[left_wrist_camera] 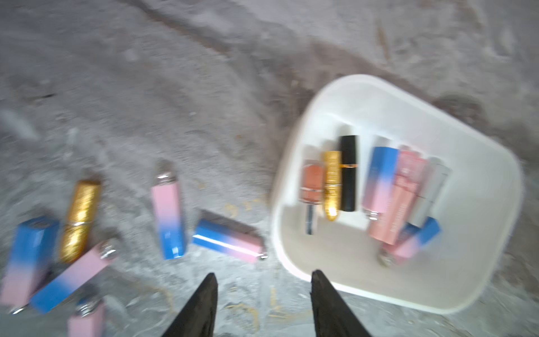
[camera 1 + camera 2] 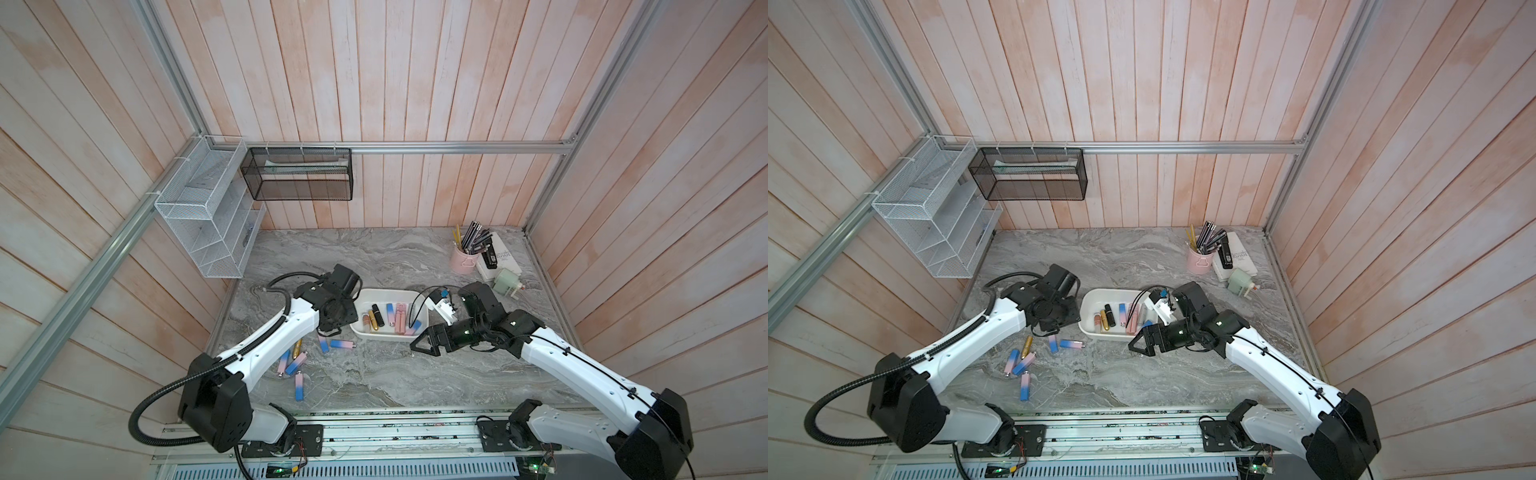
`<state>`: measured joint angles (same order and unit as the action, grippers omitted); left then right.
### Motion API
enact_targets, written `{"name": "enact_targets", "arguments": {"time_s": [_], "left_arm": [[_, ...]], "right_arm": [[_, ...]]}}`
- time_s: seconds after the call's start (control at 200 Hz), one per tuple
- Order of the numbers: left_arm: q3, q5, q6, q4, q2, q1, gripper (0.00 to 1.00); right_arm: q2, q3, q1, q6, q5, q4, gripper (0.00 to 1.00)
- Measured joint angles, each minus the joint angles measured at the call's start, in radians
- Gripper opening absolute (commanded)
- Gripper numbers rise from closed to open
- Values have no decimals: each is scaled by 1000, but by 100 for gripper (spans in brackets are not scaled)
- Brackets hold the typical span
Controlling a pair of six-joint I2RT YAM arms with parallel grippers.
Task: Put the lipstick into the storage box
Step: Pick up the lipstick at the center of the board.
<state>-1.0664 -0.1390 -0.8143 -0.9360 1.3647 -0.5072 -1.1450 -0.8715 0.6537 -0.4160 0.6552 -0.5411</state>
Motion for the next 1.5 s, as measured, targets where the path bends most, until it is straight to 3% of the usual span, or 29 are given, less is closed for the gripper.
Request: {"name": "enact_targets", "arguments": {"time_s": [0.16, 0.35, 0.78, 1.306, 1.501], "left_arm": [[148, -32, -31, -40, -85, 76, 57], [187, -20, -51, -8, -87, 88, 57], [195, 15, -43, 166, 116, 108, 56], [266, 61, 26, 264, 138, 195, 52], [272, 81, 44, 300, 149, 195, 39]], "right_arm": [[-28, -12, 0, 13, 18, 14, 98], [-31, -15, 0, 24, 28, 26, 98], [39, -10, 0, 4, 23, 24, 98], [65, -6, 26, -30, -8, 8, 98], [23, -19, 80, -45, -30, 8, 98]]}}
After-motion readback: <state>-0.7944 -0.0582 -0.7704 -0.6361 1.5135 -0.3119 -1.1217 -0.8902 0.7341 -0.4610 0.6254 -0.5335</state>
